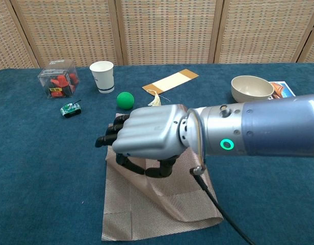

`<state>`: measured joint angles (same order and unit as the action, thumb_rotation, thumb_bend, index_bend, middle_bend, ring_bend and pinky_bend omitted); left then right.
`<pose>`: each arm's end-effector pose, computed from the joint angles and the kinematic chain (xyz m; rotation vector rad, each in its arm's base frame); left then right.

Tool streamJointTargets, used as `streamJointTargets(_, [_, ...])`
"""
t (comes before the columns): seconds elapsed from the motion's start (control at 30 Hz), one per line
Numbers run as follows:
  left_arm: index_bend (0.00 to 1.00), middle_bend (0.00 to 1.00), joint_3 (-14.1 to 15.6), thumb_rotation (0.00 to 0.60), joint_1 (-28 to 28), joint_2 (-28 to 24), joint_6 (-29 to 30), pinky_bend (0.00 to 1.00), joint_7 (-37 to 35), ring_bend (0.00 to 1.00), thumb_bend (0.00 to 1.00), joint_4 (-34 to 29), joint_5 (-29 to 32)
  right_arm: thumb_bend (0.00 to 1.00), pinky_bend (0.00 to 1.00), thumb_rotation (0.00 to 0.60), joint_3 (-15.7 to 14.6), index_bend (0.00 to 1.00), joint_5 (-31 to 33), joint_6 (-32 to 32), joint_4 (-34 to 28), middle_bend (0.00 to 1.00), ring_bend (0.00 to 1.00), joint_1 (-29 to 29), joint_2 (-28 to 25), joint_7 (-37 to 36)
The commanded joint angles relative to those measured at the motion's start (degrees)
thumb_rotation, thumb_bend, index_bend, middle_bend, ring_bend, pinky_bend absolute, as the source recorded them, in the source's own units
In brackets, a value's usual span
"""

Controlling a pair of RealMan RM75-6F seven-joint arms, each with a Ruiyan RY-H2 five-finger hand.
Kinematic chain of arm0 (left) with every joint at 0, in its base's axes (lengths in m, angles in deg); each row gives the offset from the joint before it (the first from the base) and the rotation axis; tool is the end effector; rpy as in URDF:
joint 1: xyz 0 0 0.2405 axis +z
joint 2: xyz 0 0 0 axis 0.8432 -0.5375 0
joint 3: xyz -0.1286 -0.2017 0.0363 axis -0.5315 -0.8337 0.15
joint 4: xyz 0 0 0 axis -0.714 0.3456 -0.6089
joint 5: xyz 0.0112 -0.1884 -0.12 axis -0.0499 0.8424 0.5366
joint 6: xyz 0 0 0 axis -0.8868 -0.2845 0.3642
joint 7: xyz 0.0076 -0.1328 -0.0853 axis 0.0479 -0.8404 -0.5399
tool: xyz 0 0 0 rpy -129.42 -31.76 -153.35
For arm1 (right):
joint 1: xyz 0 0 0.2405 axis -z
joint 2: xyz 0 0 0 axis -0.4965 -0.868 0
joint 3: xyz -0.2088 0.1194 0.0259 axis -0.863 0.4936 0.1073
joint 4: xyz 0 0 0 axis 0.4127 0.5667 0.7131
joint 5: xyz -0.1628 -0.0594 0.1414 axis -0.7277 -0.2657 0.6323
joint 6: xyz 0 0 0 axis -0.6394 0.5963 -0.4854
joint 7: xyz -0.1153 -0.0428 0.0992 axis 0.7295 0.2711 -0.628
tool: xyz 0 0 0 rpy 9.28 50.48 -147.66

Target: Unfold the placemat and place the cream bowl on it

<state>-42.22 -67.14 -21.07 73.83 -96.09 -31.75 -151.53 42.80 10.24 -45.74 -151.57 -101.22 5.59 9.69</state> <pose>-0.3449 0.2293 0.1646 -1.3090 -1.1334 -0.9227 -0.0027 -0.2737 -0.0984 2.5900 -0.1247 0.7661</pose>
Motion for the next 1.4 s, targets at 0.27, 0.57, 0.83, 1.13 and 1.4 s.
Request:
streamJointTargets(0.27, [0.00,0.00,0.45,0.600,0.66,-0.16,2.09,0.00,1.05,0.00,0.00,-1.25,-1.51,0.72,0.00,0.600,-2.10,0.68,-3.74,-7.83,-10.23,0.00,0.00,6.56,-13.66,-0.45])
streamJointTargets(0.57, [0.00,0.00,1.01,0.600,1.69,-0.56,5.11,0.00,2.46,0.00,0.00,-3.04,-3.60,0.72,0.00,0.600,-6.44,0.68,-10.80,-15.14,-17.62,0.00,0.00,15.01,-27.32,-3.99])
streamJointTargets(0.83, [0.00,0.00,1.50,0.600,2.45,-0.95,7.07,0.00,3.15,0.00,0.00,-4.37,-5.06,0.72,0.00,0.600,-11.16,0.68,-18.01,-19.85,-17.93,0.00,0.00,22.65,-33.82,-7.94])
streamJointTargets(1.13, [0.00,0.00,1.77,0.600,2.89,-1.31,8.09,0.00,3.45,0.00,0.00,-5.13,-5.73,0.72,0.00,0.600,-13.89,0.68,-24.03,-22.89,-13.87,0.00,0.00,30.60,-35.40,-11.24])
streamJointTargets(1.4, [0.00,0.00,1.75,0.600,2.90,-1.32,8.11,0.00,3.49,0.00,0.00,-5.07,-5.61,0.67,0.00,0.600,-12.03,0.53,-20.75,-22.40,-7.92,0.00,0.00,34.98,-33.68,-13.62])
